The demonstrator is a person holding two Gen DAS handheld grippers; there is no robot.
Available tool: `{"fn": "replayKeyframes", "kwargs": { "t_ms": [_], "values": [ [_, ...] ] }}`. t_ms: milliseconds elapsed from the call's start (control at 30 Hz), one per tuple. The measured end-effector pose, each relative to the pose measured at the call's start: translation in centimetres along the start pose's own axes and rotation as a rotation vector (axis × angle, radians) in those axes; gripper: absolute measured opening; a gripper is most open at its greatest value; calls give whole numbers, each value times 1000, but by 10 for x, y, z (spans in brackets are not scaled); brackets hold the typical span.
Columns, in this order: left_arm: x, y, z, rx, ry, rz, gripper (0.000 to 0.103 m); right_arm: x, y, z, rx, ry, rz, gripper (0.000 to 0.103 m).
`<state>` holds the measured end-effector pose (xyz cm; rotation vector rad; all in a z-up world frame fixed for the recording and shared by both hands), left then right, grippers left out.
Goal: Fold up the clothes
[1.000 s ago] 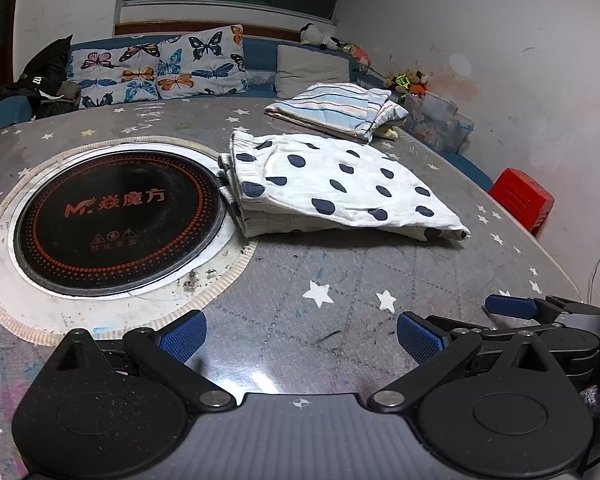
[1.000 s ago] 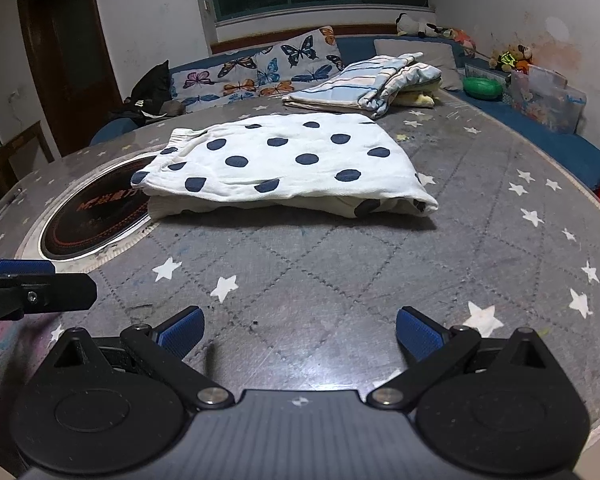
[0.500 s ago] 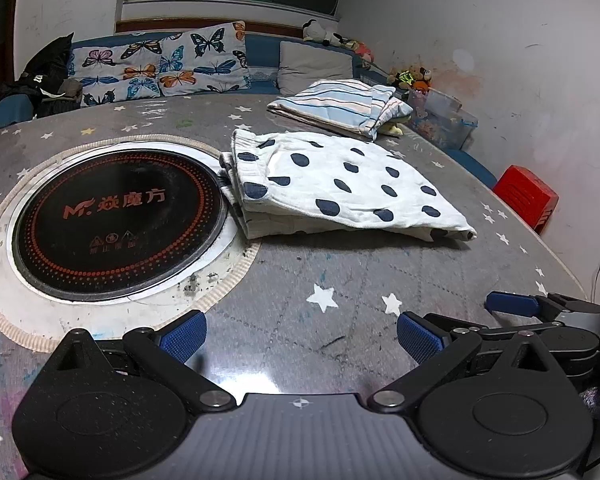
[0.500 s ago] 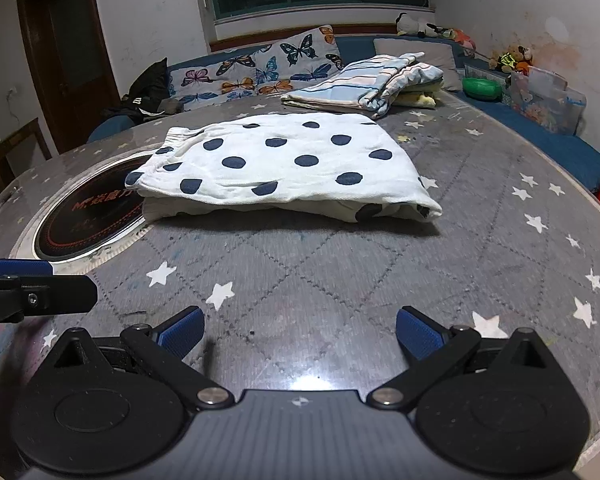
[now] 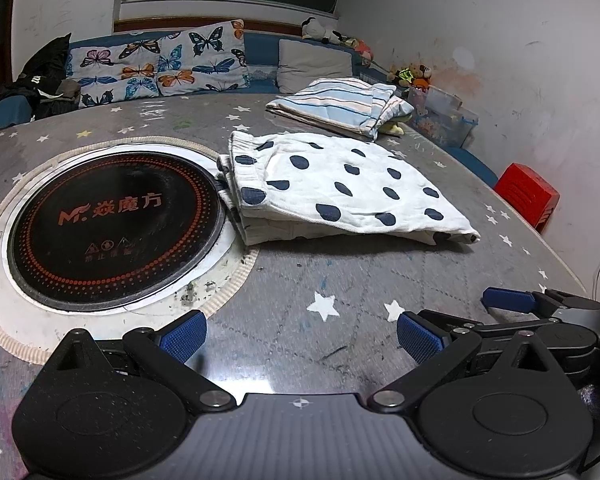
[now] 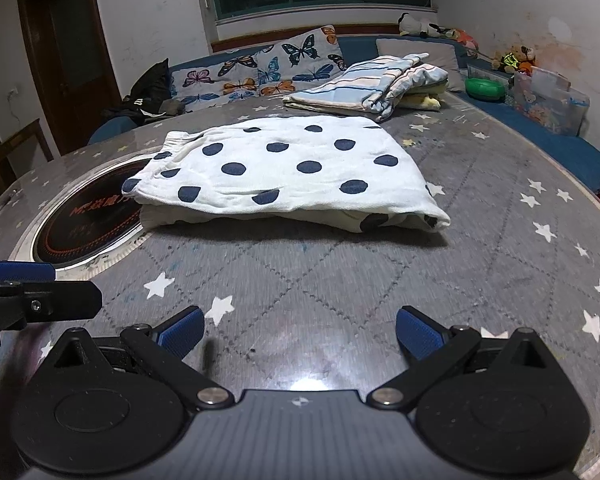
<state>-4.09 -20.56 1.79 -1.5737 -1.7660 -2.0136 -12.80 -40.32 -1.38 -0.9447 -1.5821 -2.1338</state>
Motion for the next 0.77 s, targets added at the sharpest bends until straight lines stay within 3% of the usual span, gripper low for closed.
{"fn": "replayKeyframes", "kwargs": {
  "t_ms": [767],
  "values": [
    [-14, 14, 1, -1, -5, 8, 103, -14, 12, 2, -5, 6, -1, 103]
  ]
}}
Point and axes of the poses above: each gripper's, at about its wrist camera, not at the fingertips, and x roughly against the way its jaws point, z to its left, y to its top, the point moved 3 cm from there along -x, roughly the way its jaws point, and after that the axes turned 3 degrees about -x, right-handed, at the moved point
